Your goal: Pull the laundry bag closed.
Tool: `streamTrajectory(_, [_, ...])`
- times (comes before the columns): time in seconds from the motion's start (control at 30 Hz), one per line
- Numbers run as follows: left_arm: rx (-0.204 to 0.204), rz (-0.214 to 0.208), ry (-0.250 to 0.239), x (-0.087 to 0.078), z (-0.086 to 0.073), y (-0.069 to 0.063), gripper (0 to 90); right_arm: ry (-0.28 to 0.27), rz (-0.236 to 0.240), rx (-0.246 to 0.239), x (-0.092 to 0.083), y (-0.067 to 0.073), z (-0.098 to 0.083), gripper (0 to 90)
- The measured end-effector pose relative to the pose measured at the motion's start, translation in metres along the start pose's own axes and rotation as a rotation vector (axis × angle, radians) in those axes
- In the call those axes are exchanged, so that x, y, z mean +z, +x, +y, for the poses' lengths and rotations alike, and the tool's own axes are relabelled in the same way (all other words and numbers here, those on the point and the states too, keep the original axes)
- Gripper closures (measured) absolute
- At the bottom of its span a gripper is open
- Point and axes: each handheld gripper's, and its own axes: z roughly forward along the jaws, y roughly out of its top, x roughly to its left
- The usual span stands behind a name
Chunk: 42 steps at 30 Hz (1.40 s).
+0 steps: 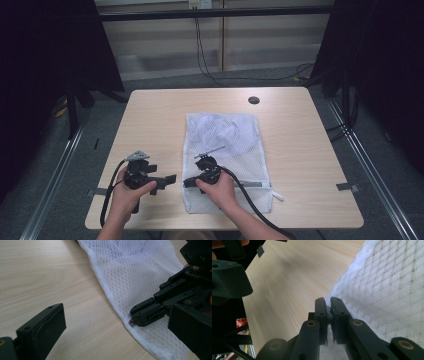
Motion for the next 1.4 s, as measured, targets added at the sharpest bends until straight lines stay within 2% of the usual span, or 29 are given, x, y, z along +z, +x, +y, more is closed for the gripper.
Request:
streamTrajectory(0.1, [-0.011, -0.010, 0.006, 0.002, 0.000, -0.001, 0.5, -0.018, -0.010, -0.002, -0.003, 0.001, 0.001, 86.8])
streamTrajectory(0.33, [-0.029, -0.051, 0.026, 0.007, -0.001, -0.004, 0.0, -0.059, 0.022, 0.024, -0.013, 0.000, 0.003, 87.0])
streamTrajectory(0.5, [-0.017, -0.071, 0.066, 0.013, -0.003, -0.007, 0.0, -0.068, 0.034, 0.044, -0.018, 0.000, 0.004, 86.9])
streamTrajectory(0.73, [-0.022, -0.099, 0.075, 0.018, -0.006, -0.010, 1.5, -0.084, 0.061, 0.057, -0.024, 0.001, 0.006, 87.0])
streamTrajectory(0.9, [-0.022, -0.128, 0.099, 0.024, -0.008, -0.013, 3.2, -0.090, 0.069, 0.060, -0.027, 0.001, 0.007, 87.0])
streamTrajectory(1.13, [-0.032, -0.149, 0.096, 0.030, -0.009, -0.017, 9.1, -0.108, 0.078, 0.064, -0.032, 0.002, 0.008, 86.9])
streamTrajectory(1.37, [-0.037, -0.179, 0.088, 0.033, -0.009, -0.019, 21.7, -0.116, 0.082, 0.061, -0.035, 0.002, 0.009, 87.0])
streamTrajectory(1.4, [-0.027, -0.181, 0.093, 0.034, -0.009, -0.019, 22.8, -0.114, 0.081, 0.063, -0.035, 0.002, 0.009, 86.9])
